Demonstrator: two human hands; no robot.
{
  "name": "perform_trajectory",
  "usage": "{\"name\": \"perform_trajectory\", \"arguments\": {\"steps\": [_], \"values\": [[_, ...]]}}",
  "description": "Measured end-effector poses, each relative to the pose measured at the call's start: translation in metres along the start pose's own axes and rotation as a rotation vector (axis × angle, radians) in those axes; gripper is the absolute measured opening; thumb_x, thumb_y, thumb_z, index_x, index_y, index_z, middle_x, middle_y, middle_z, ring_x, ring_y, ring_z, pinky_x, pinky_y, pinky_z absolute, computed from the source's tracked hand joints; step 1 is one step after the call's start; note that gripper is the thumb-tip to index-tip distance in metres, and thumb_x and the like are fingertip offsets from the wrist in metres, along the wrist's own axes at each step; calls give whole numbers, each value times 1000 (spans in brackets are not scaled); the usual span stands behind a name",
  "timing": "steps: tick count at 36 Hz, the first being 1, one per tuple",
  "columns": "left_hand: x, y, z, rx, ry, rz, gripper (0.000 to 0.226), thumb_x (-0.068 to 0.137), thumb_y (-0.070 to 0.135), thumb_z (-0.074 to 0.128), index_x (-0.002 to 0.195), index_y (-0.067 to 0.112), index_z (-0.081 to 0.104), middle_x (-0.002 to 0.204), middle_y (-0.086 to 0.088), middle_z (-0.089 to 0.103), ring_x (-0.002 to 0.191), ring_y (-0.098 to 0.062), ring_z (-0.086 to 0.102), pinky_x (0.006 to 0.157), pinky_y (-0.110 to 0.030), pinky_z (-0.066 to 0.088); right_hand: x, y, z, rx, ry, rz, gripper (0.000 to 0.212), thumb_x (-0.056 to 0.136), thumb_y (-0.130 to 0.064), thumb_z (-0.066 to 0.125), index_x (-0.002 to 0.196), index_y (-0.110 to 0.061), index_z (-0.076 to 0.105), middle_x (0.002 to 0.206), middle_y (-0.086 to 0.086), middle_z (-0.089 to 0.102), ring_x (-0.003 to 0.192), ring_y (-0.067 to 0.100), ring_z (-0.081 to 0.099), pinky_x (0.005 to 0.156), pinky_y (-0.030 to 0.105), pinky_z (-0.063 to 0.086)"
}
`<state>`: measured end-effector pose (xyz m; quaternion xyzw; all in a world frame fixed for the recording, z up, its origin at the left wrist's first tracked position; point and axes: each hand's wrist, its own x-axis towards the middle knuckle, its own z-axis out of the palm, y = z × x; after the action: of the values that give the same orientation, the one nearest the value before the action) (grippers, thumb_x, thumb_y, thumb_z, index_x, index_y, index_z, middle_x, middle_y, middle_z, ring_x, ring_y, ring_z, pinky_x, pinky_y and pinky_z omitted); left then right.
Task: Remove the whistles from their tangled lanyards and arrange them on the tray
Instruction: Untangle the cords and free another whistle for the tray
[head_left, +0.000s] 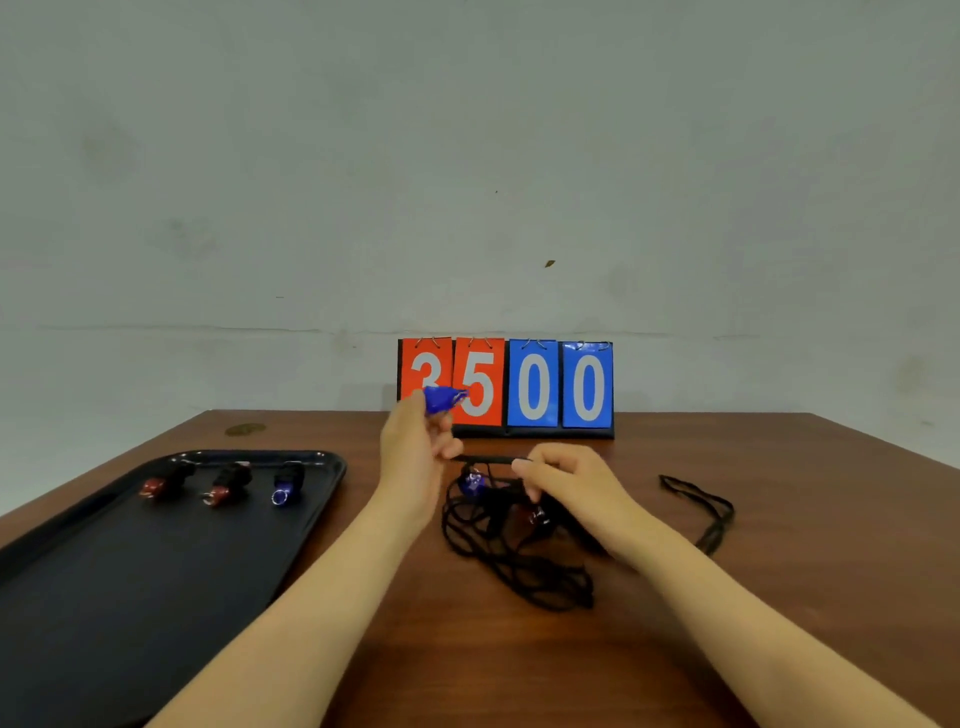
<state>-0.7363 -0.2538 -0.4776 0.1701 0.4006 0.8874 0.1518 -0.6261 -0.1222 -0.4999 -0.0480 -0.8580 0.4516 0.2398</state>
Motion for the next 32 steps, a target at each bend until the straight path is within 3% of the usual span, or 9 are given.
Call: {"name": "perform_trajectory", "arguments": {"steps": [4,10,14,17,19,24,27,29,32], "values": [[0,3,-6,301,114,244,20,104,20,37,90,18,51,70,0,46,49,-3,38,43,-16,30,-2,2,-16,11,-2,35,32,92,-33,59,64,-18,60,69,-3,61,73,5,61,81,19,41],[-2,9,-12,332,229,430,16,104,28,38,97,18,49,73,3,49,52,-4,41,44,-15,33,-5,15,-36,-400,143,60,46,89,-50,58,72,-8,63,68,5,62,65,11,57,69,23,48],[-2,8,-15,419,251,431,25,101,39,43,96,15,48,74,5,51,53,-4,45,48,-16,35,-7,15,-45,-126,235,106,41,92,-42,58,62,-14,52,60,-3,54,64,8,54,70,23,45],[-4,-1,-17,563,179,410,19,98,31,51,85,18,52,78,1,55,68,-10,49,65,-24,40,-5,14,-43,143,256,116,38,96,-35,52,67,-13,61,83,5,68,95,15,63,93,32,43],[-6,-9,-16,695,115,368,18,98,22,50,81,16,53,72,1,57,67,-11,52,70,-25,41,-5,10,-40,282,230,97,37,98,-30,48,68,-13,62,80,6,68,96,21,65,95,34,43],[-8,-24,-6,966,-135,139,12,92,7,50,85,15,56,79,2,66,68,-9,52,80,-33,42,-11,3,-32,272,161,-41,27,99,-21,48,78,-8,59,62,2,52,64,16,53,71,25,47],[-15,-30,-2,1029,-288,83,19,94,10,52,102,26,60,90,6,67,65,-1,52,69,-20,43,-11,3,-27,200,151,-67,25,98,-21,51,82,-7,63,56,-5,49,56,10,47,65,23,46],[-19,-32,1,1027,-371,86,23,97,15,50,113,30,59,95,6,69,80,-1,60,71,-17,46,-10,3,-25,147,146,-78,24,98,-22,52,82,-9,64,54,-11,51,53,4,47,63,20,44],[-24,-33,7,928,-413,13,27,103,30,41,113,23,64,65,6,64,67,-2,60,82,-26,47,-9,5,-24,53,156,-106,22,97,-22,53,79,-19,65,59,-20,58,58,-6,52,63,13,38]]}}
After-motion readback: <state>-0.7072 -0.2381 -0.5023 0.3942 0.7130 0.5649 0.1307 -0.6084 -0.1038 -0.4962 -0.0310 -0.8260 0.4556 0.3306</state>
